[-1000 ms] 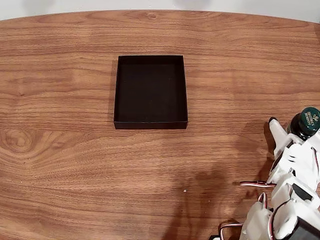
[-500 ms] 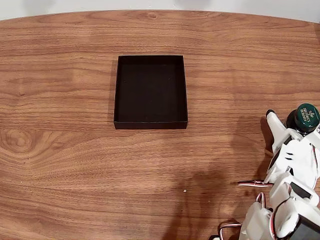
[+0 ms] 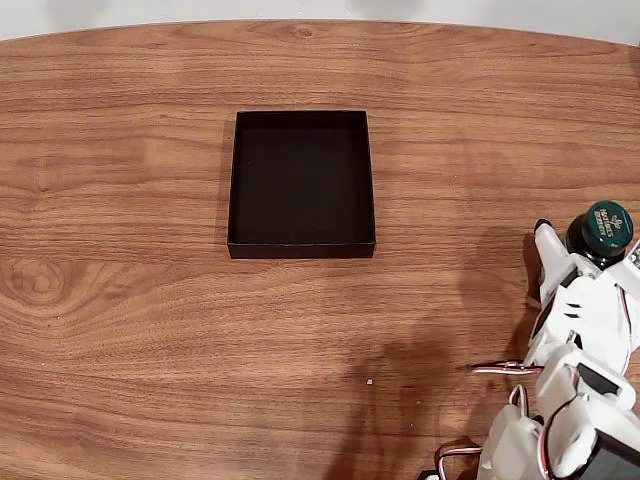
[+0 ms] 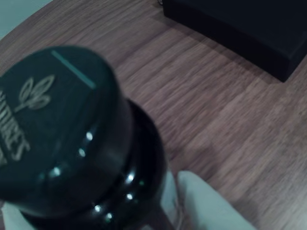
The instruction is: Pick up the pill bottle and place it in the black box.
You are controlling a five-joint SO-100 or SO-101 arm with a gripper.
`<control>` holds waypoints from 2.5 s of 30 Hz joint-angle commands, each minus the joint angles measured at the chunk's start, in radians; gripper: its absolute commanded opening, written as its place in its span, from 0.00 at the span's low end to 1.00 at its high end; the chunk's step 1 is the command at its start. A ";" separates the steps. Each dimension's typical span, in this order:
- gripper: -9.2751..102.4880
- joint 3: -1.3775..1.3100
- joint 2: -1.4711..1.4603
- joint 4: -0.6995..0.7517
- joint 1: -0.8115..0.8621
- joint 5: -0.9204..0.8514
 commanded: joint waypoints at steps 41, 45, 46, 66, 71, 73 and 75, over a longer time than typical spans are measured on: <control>0.48 -0.035 0.057 -0.110 -0.163 -0.044; 0.53 -0.037 0.009 -0.164 -0.149 -0.002; 0.53 -0.037 -0.006 -0.179 -0.149 0.015; 0.54 -0.187 -0.334 -0.370 -0.146 0.160; 0.53 -0.236 -0.410 -0.413 -0.175 0.164; 0.53 -0.253 -0.440 -0.440 -0.184 0.163; 0.52 -0.272 -0.471 -0.469 -0.193 0.156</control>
